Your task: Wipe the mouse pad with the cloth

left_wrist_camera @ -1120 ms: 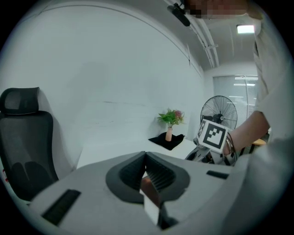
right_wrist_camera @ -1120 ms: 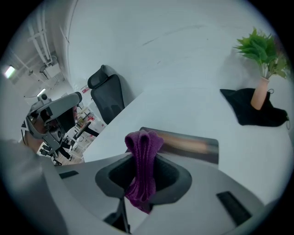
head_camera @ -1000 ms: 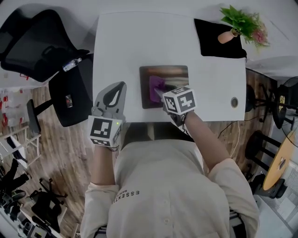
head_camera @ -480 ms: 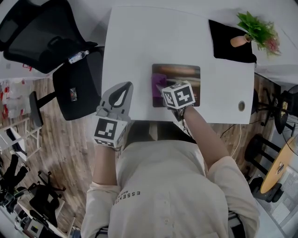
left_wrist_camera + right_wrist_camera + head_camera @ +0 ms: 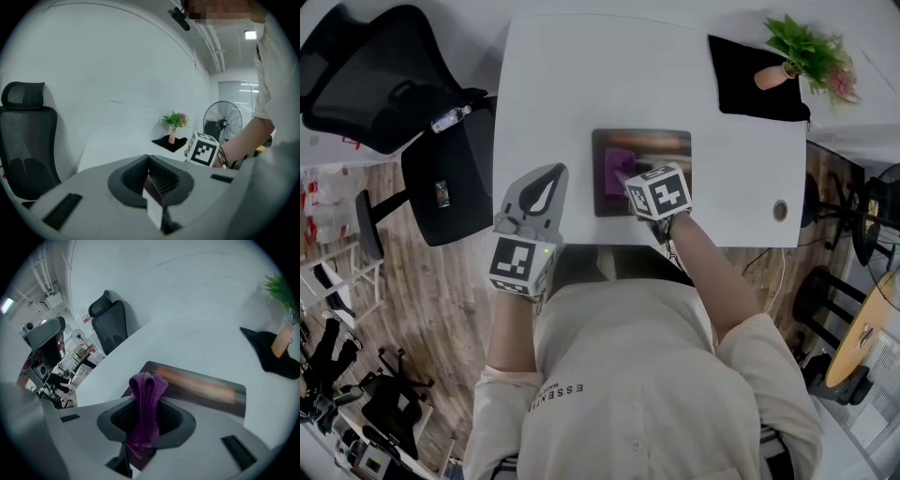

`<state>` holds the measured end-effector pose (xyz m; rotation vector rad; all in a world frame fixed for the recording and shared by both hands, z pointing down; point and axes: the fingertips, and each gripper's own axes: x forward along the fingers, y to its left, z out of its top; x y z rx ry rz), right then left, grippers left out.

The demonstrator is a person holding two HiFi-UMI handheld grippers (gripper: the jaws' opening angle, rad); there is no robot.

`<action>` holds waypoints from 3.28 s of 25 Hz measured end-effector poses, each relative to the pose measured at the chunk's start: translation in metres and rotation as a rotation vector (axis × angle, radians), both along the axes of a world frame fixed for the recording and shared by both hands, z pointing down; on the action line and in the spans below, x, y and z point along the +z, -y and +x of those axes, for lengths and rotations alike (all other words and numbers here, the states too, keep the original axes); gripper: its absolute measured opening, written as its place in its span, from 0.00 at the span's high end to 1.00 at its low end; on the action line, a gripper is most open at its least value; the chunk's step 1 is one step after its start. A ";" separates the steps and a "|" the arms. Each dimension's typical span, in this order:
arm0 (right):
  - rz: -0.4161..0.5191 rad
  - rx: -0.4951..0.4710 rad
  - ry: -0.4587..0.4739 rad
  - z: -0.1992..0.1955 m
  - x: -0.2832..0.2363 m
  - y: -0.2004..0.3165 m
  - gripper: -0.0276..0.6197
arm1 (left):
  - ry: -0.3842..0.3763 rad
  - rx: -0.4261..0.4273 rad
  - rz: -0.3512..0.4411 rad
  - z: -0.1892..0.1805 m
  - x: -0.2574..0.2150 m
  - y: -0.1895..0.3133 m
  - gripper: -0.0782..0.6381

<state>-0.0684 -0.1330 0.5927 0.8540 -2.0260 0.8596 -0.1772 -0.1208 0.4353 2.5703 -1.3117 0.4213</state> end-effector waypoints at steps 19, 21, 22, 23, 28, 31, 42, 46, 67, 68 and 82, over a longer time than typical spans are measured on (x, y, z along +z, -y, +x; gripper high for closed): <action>-0.005 0.063 -0.095 0.117 0.001 0.004 0.79 | -0.045 0.071 0.030 0.091 -0.008 0.015 0.89; -0.003 0.073 -0.099 0.129 0.000 0.005 0.79 | -0.044 0.083 0.034 0.101 -0.009 0.015 0.89; -0.002 0.081 -0.102 0.135 0.001 0.005 0.79 | -0.042 0.089 0.036 0.106 -0.008 0.015 0.89; -0.004 0.092 -0.106 0.142 0.001 0.005 0.79 | -0.040 0.096 0.036 0.110 -0.008 0.014 0.89; -0.008 0.122 -0.123 0.171 0.002 0.002 0.79 | -0.024 0.121 0.037 0.128 -0.007 0.009 0.89; -0.008 0.135 -0.133 0.182 0.002 0.001 0.79 | -0.021 0.122 0.041 0.133 -0.009 0.007 0.89; 0.041 0.135 -0.112 0.166 -0.032 -0.005 0.80 | -0.009 0.117 0.065 0.113 -0.022 -0.003 0.89; 0.060 0.080 -0.060 0.128 -0.042 -0.015 0.80 | -0.006 0.094 0.057 0.088 -0.022 -0.009 0.89; -0.053 -0.032 0.019 -0.033 -0.008 -0.062 0.80 | 0.004 0.039 0.021 -0.012 -0.001 -0.020 0.89; -0.053 -0.028 0.012 -0.033 -0.006 -0.062 0.80 | 0.006 0.038 0.018 -0.014 0.000 -0.020 0.89; -0.055 0.018 -0.030 0.014 0.001 -0.059 0.80 | 0.008 0.071 0.018 0.017 0.001 -0.013 0.89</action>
